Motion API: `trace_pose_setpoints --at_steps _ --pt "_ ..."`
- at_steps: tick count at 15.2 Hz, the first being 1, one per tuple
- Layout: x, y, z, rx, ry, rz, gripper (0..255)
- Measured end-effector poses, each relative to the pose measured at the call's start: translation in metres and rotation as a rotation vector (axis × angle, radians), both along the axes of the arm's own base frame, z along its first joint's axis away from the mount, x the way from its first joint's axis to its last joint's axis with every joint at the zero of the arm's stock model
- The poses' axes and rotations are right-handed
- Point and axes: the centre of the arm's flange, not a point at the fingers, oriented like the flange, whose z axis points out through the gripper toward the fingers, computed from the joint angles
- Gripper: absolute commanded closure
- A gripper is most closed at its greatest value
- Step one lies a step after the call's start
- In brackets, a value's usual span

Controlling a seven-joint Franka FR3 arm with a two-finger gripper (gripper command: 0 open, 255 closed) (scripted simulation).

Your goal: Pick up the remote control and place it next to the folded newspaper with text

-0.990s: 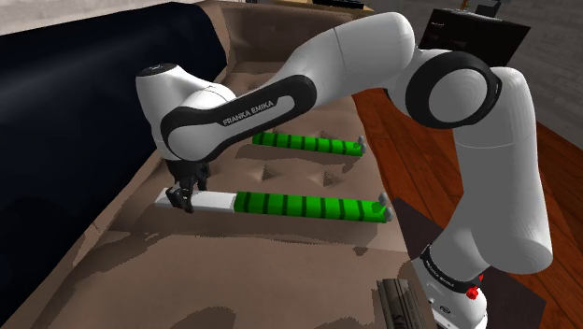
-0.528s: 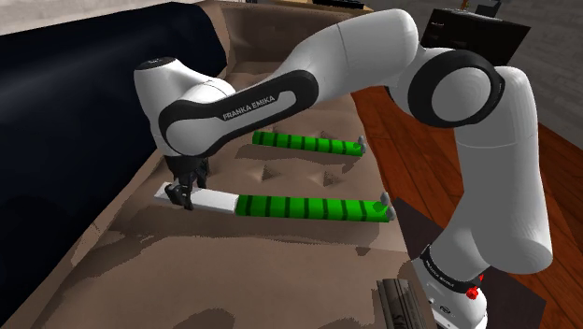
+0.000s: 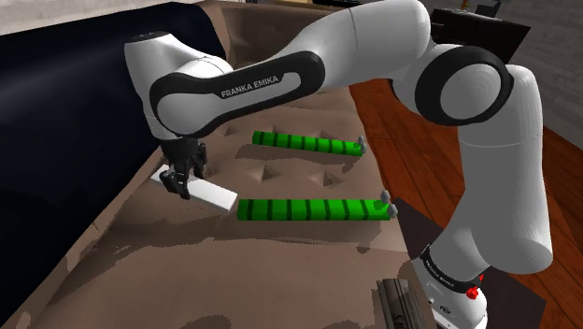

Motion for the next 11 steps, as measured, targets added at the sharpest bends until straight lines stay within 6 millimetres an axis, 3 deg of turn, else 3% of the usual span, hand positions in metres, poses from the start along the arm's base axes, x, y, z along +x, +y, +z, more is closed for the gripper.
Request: trace_pose_setpoints --at_steps 11 --pt "-0.002 -0.001 0.056 0.0 0.0 0.0 255"
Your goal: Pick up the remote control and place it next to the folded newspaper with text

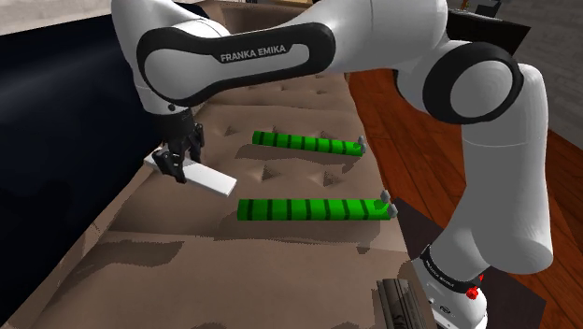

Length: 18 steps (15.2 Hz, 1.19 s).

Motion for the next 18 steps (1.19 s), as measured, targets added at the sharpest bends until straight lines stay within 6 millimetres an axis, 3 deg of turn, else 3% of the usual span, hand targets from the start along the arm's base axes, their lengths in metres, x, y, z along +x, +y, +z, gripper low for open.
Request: trace_pose_setpoints --at_steps 4,18 --pt "-0.034 -0.015 0.004 0.001 0.001 0.001 255" --pt "-0.21 -0.079 0.01 -0.001 0.0 0.001 255"
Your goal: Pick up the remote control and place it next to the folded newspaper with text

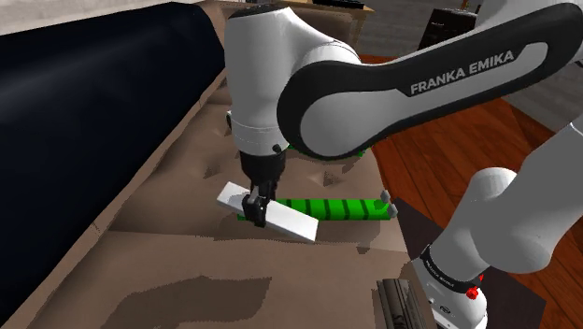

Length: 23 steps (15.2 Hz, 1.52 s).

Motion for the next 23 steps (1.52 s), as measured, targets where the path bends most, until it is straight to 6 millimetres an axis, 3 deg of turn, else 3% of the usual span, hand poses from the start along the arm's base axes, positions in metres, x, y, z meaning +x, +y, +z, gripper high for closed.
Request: trace_pose_setpoints --at_steps 13,23 --pt "-0.16 -0.058 0.004 0.0 0.0 0.0 255" --pt "-0.168 -0.061 -0.046 0.0 0.001 -0.001 255"
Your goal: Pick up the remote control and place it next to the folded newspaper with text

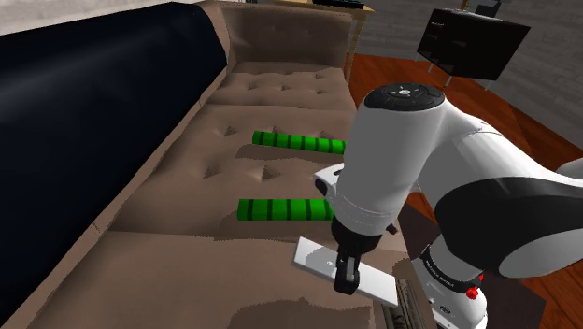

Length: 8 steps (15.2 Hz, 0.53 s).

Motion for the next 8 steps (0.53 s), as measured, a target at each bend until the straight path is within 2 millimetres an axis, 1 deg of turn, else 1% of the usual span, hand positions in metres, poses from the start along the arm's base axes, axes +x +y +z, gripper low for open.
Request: trace_pose_setpoints --at_steps 6,8 --pt "0.0 0.001 -0.03 0.001 -0.001 0.0 255" --pt "0.0 0.0 -0.034 0.001 -0.001 0.0 255"
